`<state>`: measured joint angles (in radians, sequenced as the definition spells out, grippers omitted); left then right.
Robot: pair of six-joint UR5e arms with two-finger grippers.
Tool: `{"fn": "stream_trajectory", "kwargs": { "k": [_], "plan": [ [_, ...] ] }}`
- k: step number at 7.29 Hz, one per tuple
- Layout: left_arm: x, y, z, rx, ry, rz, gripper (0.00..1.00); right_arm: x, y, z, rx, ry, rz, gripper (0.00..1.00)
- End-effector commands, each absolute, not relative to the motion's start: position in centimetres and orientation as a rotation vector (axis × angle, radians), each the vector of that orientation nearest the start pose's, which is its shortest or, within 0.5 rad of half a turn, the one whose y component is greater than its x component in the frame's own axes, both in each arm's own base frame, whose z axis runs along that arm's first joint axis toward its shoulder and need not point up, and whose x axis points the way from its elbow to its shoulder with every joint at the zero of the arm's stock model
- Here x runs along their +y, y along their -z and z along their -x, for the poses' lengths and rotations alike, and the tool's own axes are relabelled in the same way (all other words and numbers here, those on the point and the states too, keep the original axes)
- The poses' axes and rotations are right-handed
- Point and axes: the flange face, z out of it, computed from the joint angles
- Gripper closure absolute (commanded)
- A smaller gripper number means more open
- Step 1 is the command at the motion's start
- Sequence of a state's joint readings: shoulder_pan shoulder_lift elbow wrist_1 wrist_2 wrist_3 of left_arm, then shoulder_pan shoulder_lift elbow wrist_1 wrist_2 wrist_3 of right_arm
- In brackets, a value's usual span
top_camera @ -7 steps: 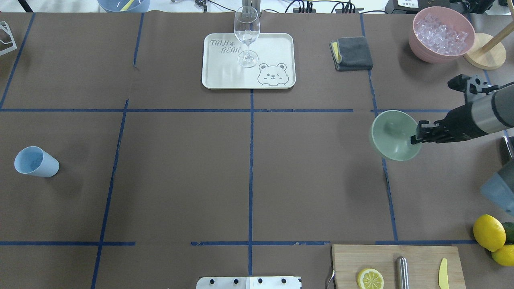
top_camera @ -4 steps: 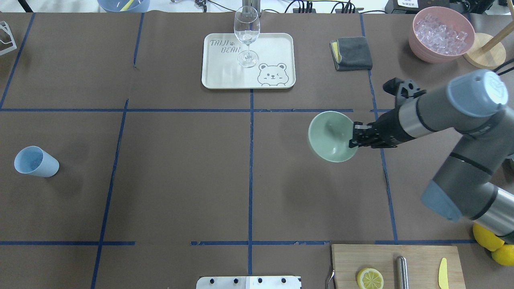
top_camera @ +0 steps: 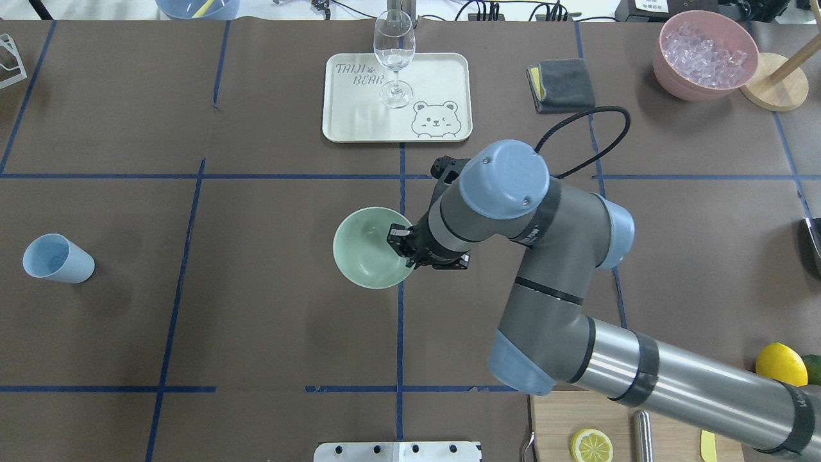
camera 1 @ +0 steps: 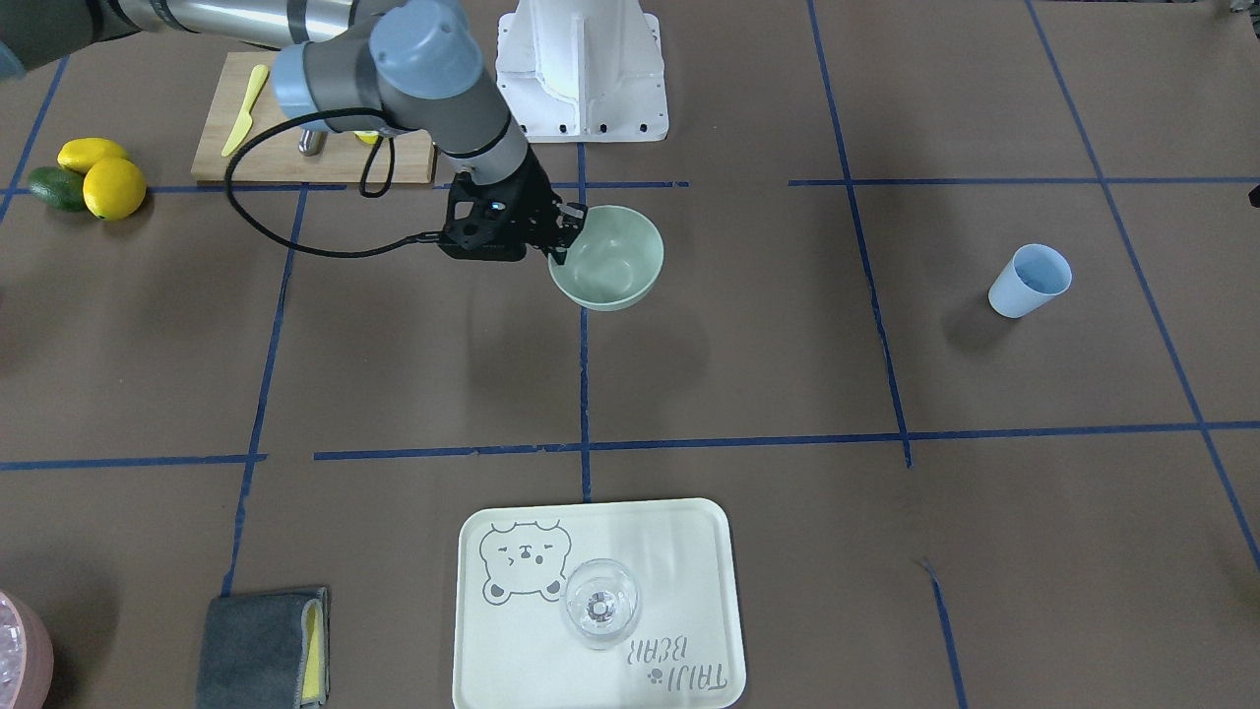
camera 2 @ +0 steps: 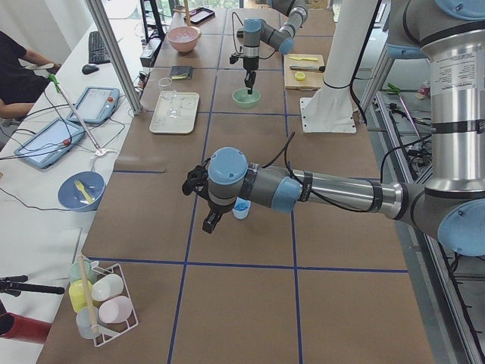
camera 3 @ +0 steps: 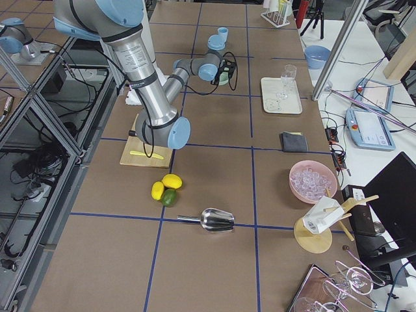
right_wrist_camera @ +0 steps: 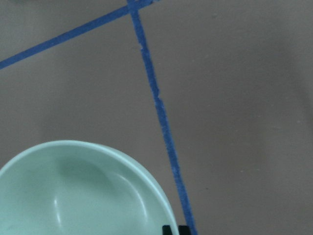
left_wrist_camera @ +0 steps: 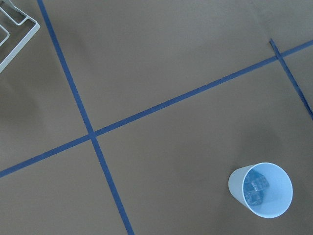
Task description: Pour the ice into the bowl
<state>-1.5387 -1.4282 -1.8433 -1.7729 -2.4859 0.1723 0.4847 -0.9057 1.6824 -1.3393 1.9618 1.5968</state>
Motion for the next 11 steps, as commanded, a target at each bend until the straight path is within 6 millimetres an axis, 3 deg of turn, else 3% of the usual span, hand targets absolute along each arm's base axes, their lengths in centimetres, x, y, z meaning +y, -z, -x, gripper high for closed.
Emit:
{"fn": "stream_trajectory", "kwargs": {
  "k": [1,4,5,8,9,10,11],
  "plan": [
    [-44.4,-55.6,3.8,0.887,-0.350,-0.381,0.00,-39.3,-18.0,59.4,-1.012,-0.306,0.119,1.00],
    [-44.4,-55.5,3.8,0.886,-0.352,-0.385,0.00,-38.8,-17.1,61.8,-0.999,-0.343,0.136,1.00],
    [-44.4,-55.6,3.8,0.887,-0.350,-0.383,0.00,-38.4,-17.6,62.8,-0.983,-0.338,0.137,1.00],
    [-44.4,-55.6,3.8,0.888,-0.350,-0.381,0.00,-38.4,-17.4,63.0,-0.983,-0.350,0.133,1.00],
    [-44.4,-55.5,3.8,0.888,-0.350,-0.383,0.00,-38.4,-17.3,63.0,-0.982,-0.368,0.142,0.83],
    [-44.4,-55.5,3.8,0.888,-0.349,-0.382,0.00,-38.4,-17.4,63.1,-0.978,-0.378,0.145,0.01],
    [-44.4,-55.6,3.8,0.887,-0.347,-0.380,0.00,-38.4,-17.6,63.1,-0.977,-0.382,0.148,0.00]
  ]
}}
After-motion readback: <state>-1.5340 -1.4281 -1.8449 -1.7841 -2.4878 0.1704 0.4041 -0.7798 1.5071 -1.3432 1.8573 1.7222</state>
